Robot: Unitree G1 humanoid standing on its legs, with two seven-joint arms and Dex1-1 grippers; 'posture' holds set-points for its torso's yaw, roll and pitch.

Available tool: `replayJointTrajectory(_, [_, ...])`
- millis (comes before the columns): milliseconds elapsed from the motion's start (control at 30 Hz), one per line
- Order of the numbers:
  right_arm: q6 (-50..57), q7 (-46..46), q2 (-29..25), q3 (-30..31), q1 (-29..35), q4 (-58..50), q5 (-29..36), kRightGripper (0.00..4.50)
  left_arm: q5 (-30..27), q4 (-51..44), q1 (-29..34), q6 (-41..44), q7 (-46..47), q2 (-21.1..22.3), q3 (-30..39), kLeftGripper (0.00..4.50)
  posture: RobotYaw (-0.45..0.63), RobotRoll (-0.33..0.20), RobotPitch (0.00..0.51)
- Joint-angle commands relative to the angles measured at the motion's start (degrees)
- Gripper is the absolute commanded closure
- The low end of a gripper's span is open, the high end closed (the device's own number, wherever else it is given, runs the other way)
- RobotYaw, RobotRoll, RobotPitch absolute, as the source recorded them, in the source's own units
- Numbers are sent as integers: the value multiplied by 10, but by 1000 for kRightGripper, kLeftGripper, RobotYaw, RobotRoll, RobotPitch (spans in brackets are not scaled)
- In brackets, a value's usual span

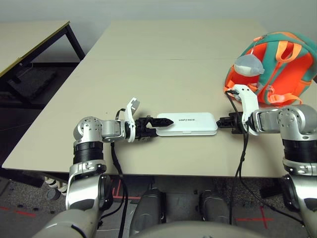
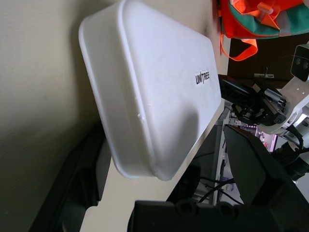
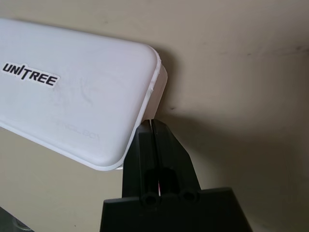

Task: Put the pencil case into the backpack and zip it.

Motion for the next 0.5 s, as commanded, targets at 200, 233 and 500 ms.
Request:
replayJointTrajectory(200, [-3,19,-5,14,12,-17,-16,4500,52,9,5,-30,0,-30,3,2424,12,0,37])
replayJointTrajectory(233, [-6,20,-5,14,14,-18,-18,4500,55,7,5,-38,-3,-29,2,2655,12,0,36])
replayJointTrajectory(500, [-18,43,-26,-5,32,-61,-11,4500,27,-73,7,-37,-38,-10,17,3096,20,0,37])
